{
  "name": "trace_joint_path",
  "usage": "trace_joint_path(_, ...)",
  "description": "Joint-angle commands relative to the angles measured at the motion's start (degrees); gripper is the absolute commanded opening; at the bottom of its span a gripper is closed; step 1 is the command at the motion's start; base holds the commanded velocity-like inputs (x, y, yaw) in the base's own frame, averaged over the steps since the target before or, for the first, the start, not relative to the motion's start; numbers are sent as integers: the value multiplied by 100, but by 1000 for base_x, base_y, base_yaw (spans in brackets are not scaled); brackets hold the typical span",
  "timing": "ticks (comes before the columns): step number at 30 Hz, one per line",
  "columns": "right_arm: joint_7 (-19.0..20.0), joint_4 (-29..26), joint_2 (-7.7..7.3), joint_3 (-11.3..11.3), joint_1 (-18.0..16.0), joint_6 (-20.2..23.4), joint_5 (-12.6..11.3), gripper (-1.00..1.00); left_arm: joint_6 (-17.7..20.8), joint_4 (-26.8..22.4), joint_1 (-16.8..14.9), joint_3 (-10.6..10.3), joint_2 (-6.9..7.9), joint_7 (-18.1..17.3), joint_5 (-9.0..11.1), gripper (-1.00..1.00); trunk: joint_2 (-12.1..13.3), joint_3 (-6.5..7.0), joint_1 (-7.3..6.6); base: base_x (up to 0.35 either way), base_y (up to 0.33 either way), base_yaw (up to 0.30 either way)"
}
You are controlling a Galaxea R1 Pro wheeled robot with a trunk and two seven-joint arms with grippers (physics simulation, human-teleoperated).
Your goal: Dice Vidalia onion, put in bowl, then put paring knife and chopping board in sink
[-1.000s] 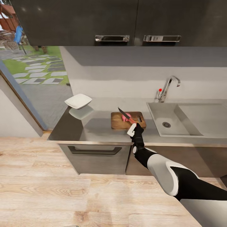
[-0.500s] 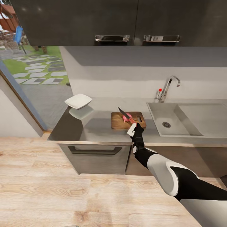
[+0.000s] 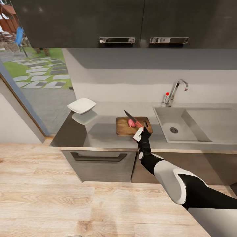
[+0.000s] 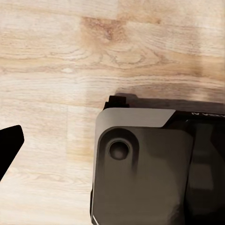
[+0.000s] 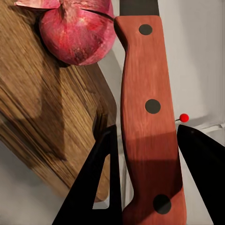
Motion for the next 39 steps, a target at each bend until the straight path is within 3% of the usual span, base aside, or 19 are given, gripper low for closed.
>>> trace_joint_path(1,-15,6,1,-46,-7,-7,44,-100,-42,26,-10,-49,-2,6,47,100,-11,-10,3,0,0,0)
trace_joint_path(39,68,21,1,-41,-6,31,28,-100,-42,26,-12,-49,-9,6,47,100,-11,-10,3,0,0,0)
